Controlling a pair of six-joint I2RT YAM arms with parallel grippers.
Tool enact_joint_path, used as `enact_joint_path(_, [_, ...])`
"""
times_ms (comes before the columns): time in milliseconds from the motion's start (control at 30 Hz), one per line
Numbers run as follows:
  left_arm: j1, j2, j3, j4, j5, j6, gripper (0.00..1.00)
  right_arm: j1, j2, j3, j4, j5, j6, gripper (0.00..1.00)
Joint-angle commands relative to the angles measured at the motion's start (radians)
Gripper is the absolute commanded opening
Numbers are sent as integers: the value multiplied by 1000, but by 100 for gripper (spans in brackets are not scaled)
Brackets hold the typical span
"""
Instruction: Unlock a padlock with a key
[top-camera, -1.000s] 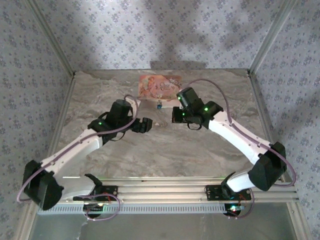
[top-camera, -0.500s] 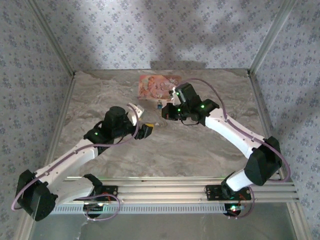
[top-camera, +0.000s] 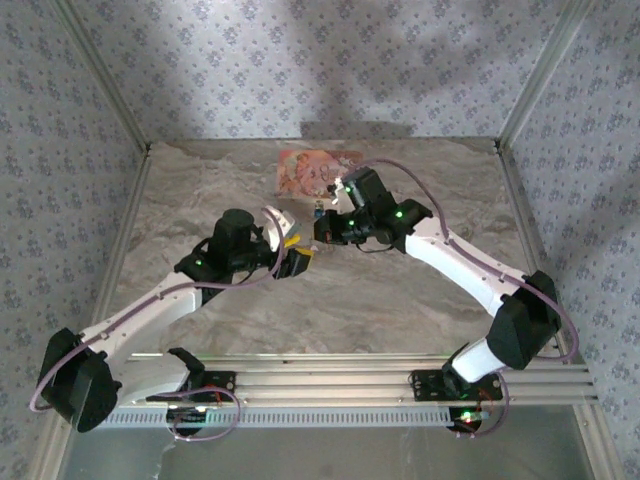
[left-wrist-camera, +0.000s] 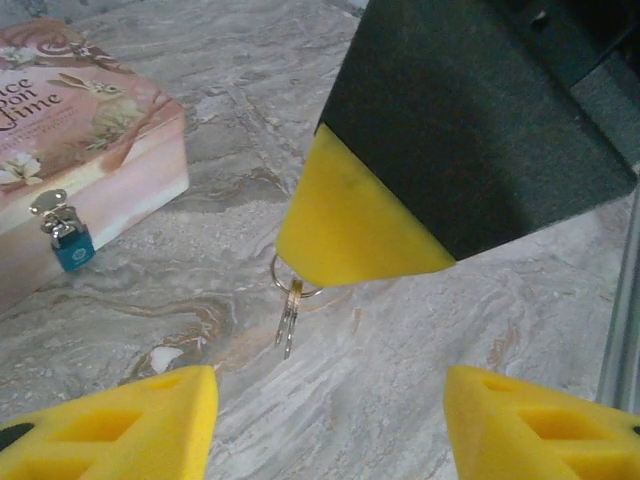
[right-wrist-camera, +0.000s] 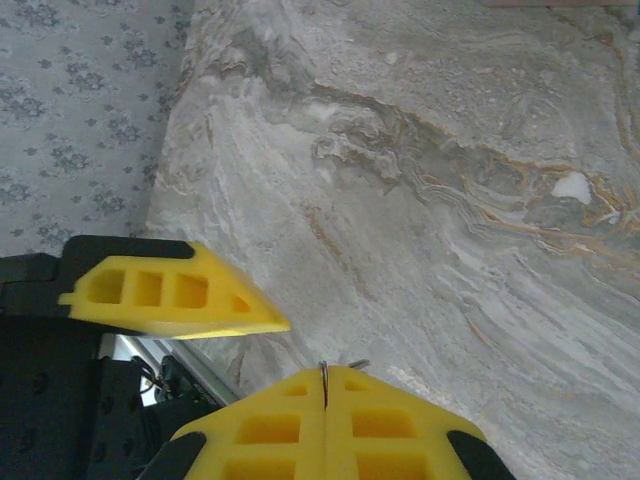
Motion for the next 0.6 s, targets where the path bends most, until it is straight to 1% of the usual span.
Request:
enact_joint_path(0, [20,5,33,32,93,5,62,10,17,34,-8,-27,-2,0])
enact_joint_path(133, [50,9,25,11,145,11,61,17,25,27,-16,-35,-2,0])
enact_joint_path(167, [62,10,22,11,166,8,58,19,25,25,-18,-37,-2,0])
enact_joint_path(200, [78,12,19,12,193,5,54,20,25,23,-19,-37,-2,0])
enact_joint_path(267, [106,16,16,19,237,-15,50,25,21,21,-23,-30,-2,0])
enact_joint_path(367, [141,21,11,34,293,-32,50,26,10,7,-23,-20,-3,0])
enact_joint_path(567, [143,39,19,10,341,9,49,27,4,-5,-20,-27,-3,0])
